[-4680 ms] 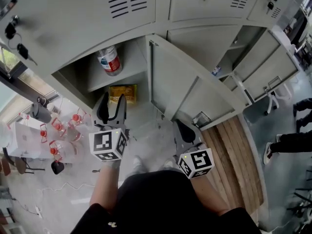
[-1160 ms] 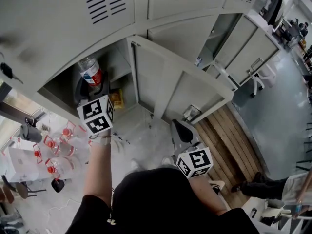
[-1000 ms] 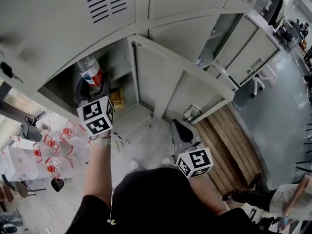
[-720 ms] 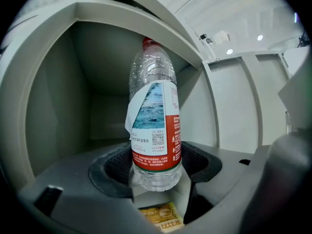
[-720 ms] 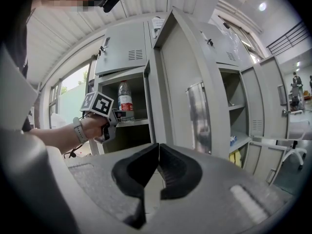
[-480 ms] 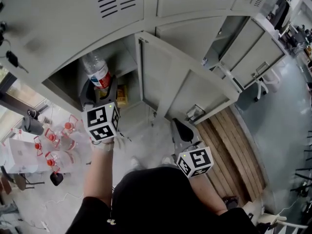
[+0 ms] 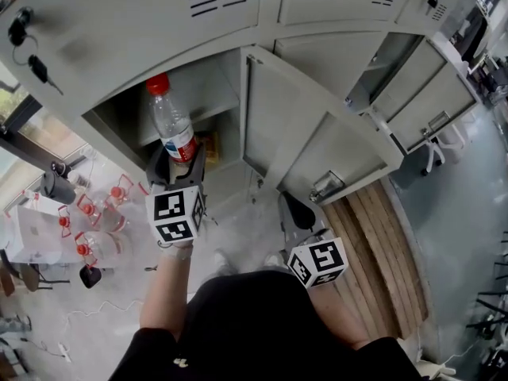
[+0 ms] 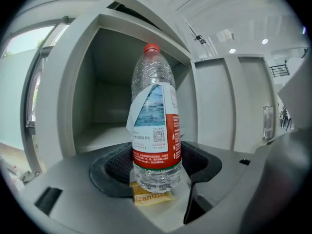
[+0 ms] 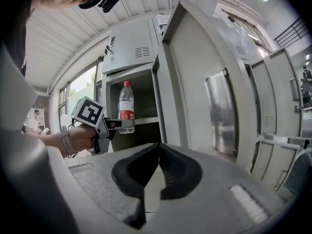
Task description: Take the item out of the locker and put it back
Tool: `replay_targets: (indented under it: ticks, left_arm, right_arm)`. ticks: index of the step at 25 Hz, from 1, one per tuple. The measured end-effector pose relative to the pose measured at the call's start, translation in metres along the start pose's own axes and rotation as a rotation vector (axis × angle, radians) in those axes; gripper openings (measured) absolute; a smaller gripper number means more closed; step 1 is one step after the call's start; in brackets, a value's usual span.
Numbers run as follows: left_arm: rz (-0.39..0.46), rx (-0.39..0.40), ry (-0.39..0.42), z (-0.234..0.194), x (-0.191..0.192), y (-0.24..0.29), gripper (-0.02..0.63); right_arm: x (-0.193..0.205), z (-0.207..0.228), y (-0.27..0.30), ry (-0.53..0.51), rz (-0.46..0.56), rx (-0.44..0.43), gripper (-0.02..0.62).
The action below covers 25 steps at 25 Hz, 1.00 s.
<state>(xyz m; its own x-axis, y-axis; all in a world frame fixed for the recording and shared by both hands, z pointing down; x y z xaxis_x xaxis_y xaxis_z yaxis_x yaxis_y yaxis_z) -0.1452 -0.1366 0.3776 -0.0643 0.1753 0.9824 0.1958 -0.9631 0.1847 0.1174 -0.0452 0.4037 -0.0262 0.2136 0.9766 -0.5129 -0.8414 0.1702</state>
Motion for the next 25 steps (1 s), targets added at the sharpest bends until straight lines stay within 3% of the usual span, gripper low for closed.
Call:
replay_targets:
  ticks: [12,25]
  left_arm:
    - [-0.085,-0.003,0.013,0.006,0.042,-0.061,0.311]
    - [-0.102,-0.093,-0.02,-0.01,0.073,-0.132,0.311]
  right_arm:
    - [0.004,-0.022,0.025,-0.01,-0.032,-0.135,0.0]
    - [0.007,-0.059,0.055,-0.034,-0.054,-0.307,0.0]
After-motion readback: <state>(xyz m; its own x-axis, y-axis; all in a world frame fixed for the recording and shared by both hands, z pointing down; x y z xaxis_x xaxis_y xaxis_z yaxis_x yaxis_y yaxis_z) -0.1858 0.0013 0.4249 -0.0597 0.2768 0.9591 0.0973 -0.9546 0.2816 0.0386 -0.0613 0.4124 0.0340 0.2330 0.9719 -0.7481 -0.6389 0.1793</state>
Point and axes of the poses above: the fingertips, and each gripper's own axes: y forward along the fingers, z to its right, x out of its underside, the point moved 8 cm from there along -y, backward along the fingers
